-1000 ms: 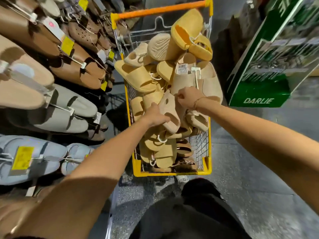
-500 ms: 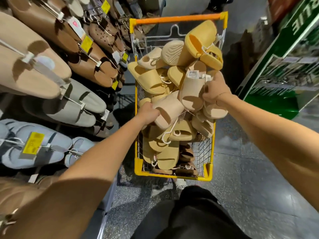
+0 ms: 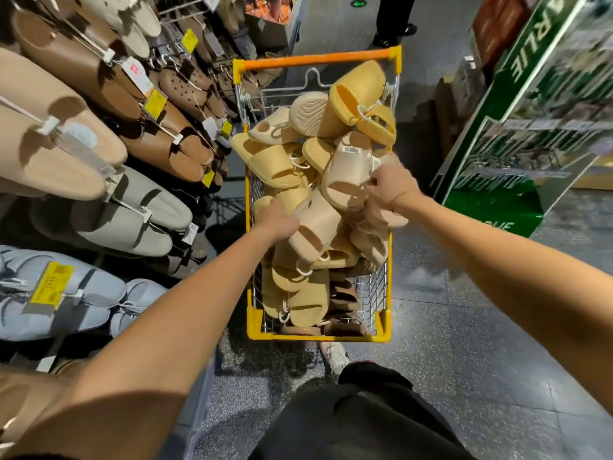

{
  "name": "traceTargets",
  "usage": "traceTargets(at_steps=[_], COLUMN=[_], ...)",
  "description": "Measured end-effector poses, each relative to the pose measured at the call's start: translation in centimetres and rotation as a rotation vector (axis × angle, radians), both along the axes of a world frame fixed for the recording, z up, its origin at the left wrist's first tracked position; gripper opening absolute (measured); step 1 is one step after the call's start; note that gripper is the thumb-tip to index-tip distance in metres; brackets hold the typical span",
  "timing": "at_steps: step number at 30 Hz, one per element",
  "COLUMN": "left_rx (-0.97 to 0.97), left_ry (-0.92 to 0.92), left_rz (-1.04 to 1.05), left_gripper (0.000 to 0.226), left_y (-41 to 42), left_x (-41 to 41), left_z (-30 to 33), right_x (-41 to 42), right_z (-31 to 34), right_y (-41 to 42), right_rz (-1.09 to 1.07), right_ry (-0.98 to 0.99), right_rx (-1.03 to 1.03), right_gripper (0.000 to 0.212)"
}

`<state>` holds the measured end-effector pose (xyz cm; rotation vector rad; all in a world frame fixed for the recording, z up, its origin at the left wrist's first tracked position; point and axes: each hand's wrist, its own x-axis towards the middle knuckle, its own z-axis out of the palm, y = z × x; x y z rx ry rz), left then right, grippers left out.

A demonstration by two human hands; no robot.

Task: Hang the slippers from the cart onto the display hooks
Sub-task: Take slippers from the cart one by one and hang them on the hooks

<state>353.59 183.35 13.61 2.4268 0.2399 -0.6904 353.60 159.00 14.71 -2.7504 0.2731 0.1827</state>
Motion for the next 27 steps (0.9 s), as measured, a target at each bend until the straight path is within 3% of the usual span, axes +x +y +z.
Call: traceTargets(at_steps=[5, 8, 12, 15, 18, 21, 23, 25, 27], left_rx=[-0.204, -0.454, -0.987, -1.171, -1.119, -0.883, -0.722, -0.758, -0.827], left_ry=[-0.220, -0.218, -0.113, -0.244, -0.462, -0.728, -0.850, -0.888, -0.812], left_rz=[0.024, 0.017, 0.415, 0.468, 0.642, 0.581, 0.632, 0.751, 0.952], left_gripper=[0.053, 0.071, 0.104, 0.094, 0.056, 0.081, 0.068, 0.058, 0.052], left_y=[-1.5, -1.0, 2.0, 5.3, 9.0, 13.3, 16.7, 20.8, 24.7], left_x=[-1.1, -2.4, -5.3, -8.9, -10.8, -12.1, -12.8, -13.4, -14.9], left_z=[3.5, 4.7, 7.4, 10.5, 10.9, 12.9, 14.8, 16.5, 18.8], right_x=[2.0, 2.2, 1.0, -0.8, -3.3, -5.9, -7.7, -8.9, -9.9], right_z=[9.1, 14.6, 21.0, 24.4, 26.9, 29.0, 30.8, 32.9, 35.0], right_y=[2.7, 5.9, 11.4, 16.0, 21.5, 28.0, 32.0, 35.2, 38.0], right_rz=[-0.254, -0.350, -0.355, -0.261, -0.114, -0.041, 0.025, 0.122, 0.212], right_ry=[-0.141, -0.110, 0.011, 0.140, 0.230, 0.226, 0.263, 0.297, 0.347], right_rx=[0.394, 0.835, 1.447, 1.656, 1.781, 1.938, 1.964, 1.937, 1.943], right_gripper=[0.022, 0.018, 0.032, 0.040, 0.051, 0.047, 0.035, 0.028, 0.022])
